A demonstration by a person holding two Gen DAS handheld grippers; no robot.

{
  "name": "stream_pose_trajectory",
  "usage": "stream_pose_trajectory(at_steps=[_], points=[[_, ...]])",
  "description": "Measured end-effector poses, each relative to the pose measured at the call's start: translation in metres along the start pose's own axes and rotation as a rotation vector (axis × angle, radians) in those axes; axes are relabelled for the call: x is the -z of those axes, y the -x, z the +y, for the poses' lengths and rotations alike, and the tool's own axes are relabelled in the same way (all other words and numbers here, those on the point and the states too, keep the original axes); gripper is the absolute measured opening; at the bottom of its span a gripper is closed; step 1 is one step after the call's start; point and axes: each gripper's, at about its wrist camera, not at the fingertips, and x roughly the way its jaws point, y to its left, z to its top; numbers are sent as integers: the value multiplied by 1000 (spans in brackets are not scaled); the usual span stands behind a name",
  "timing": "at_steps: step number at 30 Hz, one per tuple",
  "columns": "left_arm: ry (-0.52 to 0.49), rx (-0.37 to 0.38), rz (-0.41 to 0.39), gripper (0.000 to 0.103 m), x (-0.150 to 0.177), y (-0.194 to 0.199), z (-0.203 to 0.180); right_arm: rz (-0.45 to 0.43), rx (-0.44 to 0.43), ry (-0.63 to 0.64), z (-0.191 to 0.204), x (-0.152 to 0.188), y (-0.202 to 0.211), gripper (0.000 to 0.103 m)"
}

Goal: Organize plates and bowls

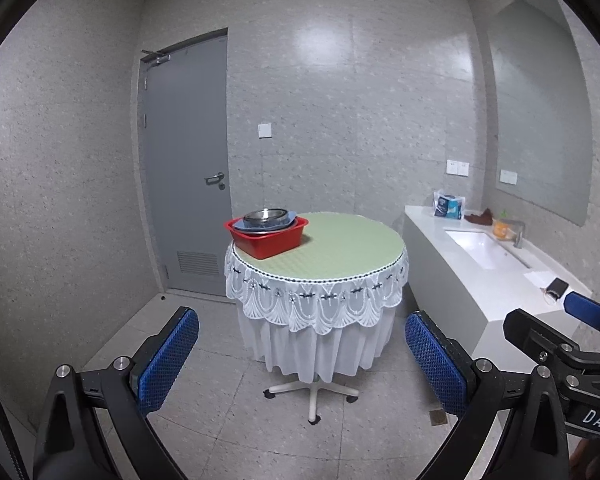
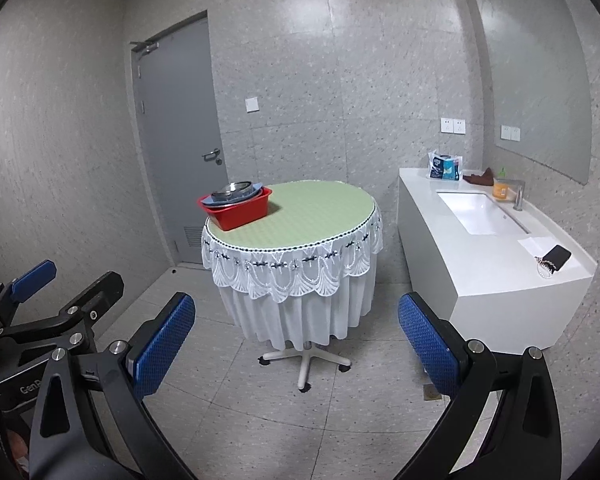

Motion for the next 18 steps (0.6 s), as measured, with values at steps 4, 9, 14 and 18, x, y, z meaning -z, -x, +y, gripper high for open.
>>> stream_pose_trajectory(at_steps=[4, 9, 14, 18], points=[[-3, -1, -3, 102, -2, 2, 1, -5, 3, 0, 0, 3, 1, 103], [-5, 1, -9, 102, -6, -4, -1, -6, 6, 7, -1, 4, 2, 103], [-4, 5, -13, 102, -4, -5, -2, -13, 10, 9, -3, 5, 4, 103], [-5, 7, -12, 102, -4, -6, -4, -11, 11, 6, -7, 6, 5, 103]])
